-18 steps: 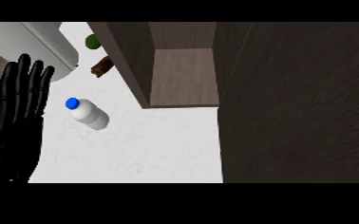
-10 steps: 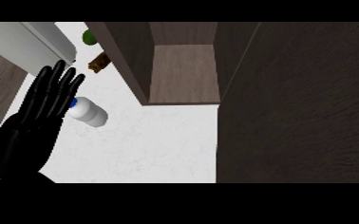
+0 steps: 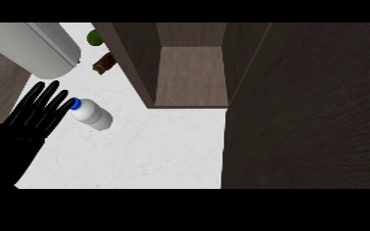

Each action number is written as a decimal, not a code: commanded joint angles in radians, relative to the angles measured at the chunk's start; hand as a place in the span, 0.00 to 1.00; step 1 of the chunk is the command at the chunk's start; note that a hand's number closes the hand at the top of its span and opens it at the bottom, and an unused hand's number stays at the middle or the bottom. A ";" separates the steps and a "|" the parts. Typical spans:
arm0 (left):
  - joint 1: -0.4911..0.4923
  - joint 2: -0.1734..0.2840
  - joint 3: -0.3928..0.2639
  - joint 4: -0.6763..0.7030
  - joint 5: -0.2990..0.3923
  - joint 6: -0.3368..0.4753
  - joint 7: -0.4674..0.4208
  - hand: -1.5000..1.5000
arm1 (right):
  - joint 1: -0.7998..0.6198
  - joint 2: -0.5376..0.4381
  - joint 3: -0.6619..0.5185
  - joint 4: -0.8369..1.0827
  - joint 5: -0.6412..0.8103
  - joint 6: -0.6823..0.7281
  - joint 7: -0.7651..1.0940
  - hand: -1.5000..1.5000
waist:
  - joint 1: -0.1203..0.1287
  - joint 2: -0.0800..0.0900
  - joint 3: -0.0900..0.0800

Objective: Pick up the bottled water, place it into the cabinet and close the cabinet

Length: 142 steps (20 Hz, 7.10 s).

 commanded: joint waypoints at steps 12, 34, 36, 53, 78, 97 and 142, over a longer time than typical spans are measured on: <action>0.147 0.049 0.207 0.050 0.125 -0.227 0.018 0.00 | 0.173 0.024 0.116 -0.044 0.061 0.026 -0.092 0.00 | 0.008 -0.001 0.000; -0.114 0.016 0.272 0.478 -0.141 -0.326 -0.188 0.00 | 0.302 0.024 0.128 0.004 0.086 0.151 -0.278 0.00 | -0.002 0.000 0.000; -0.142 0.047 0.303 0.575 -0.229 -0.368 -0.288 0.00 | 0.263 0.013 0.118 -0.002 0.065 0.128 -0.199 0.00 | -0.002 0.001 0.000; -0.440 0.139 0.260 1.363 -0.580 -0.418 -0.726 0.00 | 0.339 -0.039 0.067 0.002 -0.011 0.201 -0.295 0.00 | -0.019 0.007 -0.002; -0.588 0.077 0.210 1.720 -0.672 -0.402 -0.918 0.00 | 0.340 -0.020 0.114 0.123 0.060 0.234 -0.407 0.00 | -0.035 0.015 -0.005; -0.633 -0.014 0.232 1.728 -0.611 -0.550 -0.803 0.00 | 0.371 -0.007 0.162 0.064 0.072 0.197 -0.365 0.00 | -0.038 0.011 -0.005; -0.221 -0.296 0.113 0.900 -0.282 -0.134 -0.546 1.00 | 0.305 -0.022 0.130 0.175 0.059 0.197 -0.411 0.00 | 0.012 -0.005 0.002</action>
